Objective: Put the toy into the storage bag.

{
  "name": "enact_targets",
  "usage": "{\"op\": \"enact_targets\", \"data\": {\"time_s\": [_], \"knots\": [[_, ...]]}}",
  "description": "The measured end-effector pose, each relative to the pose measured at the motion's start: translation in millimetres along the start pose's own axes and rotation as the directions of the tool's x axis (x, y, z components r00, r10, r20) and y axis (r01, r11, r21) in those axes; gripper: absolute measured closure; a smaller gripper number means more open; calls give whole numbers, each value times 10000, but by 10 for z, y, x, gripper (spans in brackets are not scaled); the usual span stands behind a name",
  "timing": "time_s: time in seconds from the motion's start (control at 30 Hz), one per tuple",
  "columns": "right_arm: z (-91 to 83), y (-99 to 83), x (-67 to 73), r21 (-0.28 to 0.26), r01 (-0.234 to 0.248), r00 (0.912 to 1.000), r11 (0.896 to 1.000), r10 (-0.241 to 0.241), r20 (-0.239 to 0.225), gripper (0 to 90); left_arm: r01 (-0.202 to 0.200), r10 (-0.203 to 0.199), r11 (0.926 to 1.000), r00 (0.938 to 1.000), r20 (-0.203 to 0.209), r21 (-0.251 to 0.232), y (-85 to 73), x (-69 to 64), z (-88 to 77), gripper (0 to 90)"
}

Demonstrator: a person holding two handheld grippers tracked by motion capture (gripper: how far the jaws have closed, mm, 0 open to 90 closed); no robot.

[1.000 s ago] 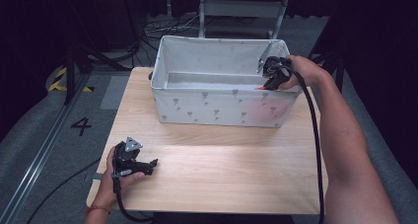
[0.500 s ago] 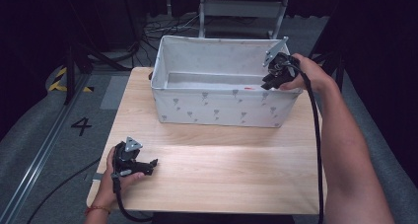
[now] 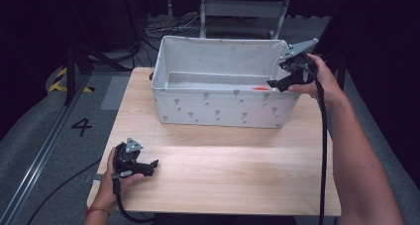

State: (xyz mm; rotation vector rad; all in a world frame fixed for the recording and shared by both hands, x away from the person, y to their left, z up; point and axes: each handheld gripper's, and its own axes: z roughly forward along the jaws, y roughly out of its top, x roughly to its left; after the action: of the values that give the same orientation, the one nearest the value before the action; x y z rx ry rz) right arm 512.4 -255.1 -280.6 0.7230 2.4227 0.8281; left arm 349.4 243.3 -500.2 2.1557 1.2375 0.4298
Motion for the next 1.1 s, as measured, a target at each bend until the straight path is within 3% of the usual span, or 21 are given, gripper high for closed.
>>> {"op": "enact_targets", "data": {"time_s": [0.1,0.3,0.37,0.7,0.9,1.1], "knots": [[-75,-57,2,19,-30,9998,10000,29,209,246,1,-1,10000,10000,0,0,0,0,0,9],[-186,-163,-24,-85,-519,9972,9986,522,528,253,-11,11,10000,10000,10,0,0,1,0,9],[-221,-198,-33,264,-862,9935,9959,839,775,250,-9,9,10000,10000,11,-1,1,1,0,9],[-446,-358,43,237,-884,9903,9958,853,1092,228,0,0,10000,10000,1,0,0,0,0,9],[-583,-494,110,626,-840,9878,9945,749,1362,226,1,-1,10000,10000,3,0,0,0,0,9],[-631,-622,187,679,-713,9916,9951,633,1127,226,0,0,10000,10000,1,0,0,0,0,9]]}}
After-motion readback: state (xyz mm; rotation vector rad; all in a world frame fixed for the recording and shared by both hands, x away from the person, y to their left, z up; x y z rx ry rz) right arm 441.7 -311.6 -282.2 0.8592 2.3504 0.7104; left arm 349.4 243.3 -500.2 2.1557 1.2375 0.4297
